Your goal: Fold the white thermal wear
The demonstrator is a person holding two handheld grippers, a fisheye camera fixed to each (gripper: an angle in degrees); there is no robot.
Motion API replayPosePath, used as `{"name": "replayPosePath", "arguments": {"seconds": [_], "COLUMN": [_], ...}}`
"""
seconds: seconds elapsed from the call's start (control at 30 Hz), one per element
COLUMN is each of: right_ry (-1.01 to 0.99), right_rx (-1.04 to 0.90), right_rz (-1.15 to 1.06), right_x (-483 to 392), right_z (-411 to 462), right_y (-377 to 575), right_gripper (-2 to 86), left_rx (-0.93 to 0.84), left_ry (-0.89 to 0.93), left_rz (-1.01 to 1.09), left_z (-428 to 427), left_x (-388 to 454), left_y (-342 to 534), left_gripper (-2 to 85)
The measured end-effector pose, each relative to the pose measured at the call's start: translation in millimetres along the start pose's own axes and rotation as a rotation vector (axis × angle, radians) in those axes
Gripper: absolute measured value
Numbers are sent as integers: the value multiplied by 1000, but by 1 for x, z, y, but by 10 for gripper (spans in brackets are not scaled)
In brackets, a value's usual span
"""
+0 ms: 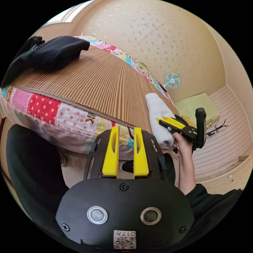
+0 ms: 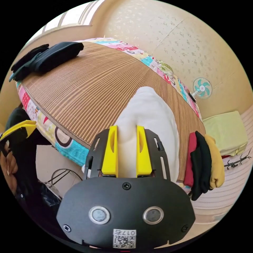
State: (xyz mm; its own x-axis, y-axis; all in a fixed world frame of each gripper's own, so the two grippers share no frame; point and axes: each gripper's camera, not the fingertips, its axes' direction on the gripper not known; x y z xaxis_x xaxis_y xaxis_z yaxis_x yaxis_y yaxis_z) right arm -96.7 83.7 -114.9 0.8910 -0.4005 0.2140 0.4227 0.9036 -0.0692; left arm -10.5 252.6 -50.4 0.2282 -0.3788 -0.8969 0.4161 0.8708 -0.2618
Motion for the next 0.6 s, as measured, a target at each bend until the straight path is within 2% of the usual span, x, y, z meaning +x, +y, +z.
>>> {"name": "replayPosePath", "arguments": {"seconds": [0.13, 0.23, 0.3, 0.37, 0.43, 0.53, 0.6], "right_ry": [118, 182, 123, 6, -44, 36, 70], "right_rx": [-29, -52, -67, -10, -14, -44, 45], "right_rz": [-19, 48, 164, 238, 294, 303, 278], "right_x": [56, 126, 193, 223, 228, 195, 148], "right_z": [30, 61, 81, 83, 80, 60, 33], "right_y": [20, 50, 77, 94, 96, 85, 79], "right_gripper": [111, 111, 110, 107, 104, 96, 93], "left_rx": [-34, -44, -43, -47, -52, -37, -4], "left_ry": [48, 58, 74, 83, 94, 104, 82], "left_rz": [-40, -35, -31, -36, -43, -38, -11], "left_z": [12, 17, 21, 25, 29, 28, 22], "left_x": [-8, -6, -5, -6, -7, -5, -2], "left_y": [-2, -6, -8, -7, -5, -2, -4], "left_gripper": [85, 83, 80, 79, 79, 79, 79]}}
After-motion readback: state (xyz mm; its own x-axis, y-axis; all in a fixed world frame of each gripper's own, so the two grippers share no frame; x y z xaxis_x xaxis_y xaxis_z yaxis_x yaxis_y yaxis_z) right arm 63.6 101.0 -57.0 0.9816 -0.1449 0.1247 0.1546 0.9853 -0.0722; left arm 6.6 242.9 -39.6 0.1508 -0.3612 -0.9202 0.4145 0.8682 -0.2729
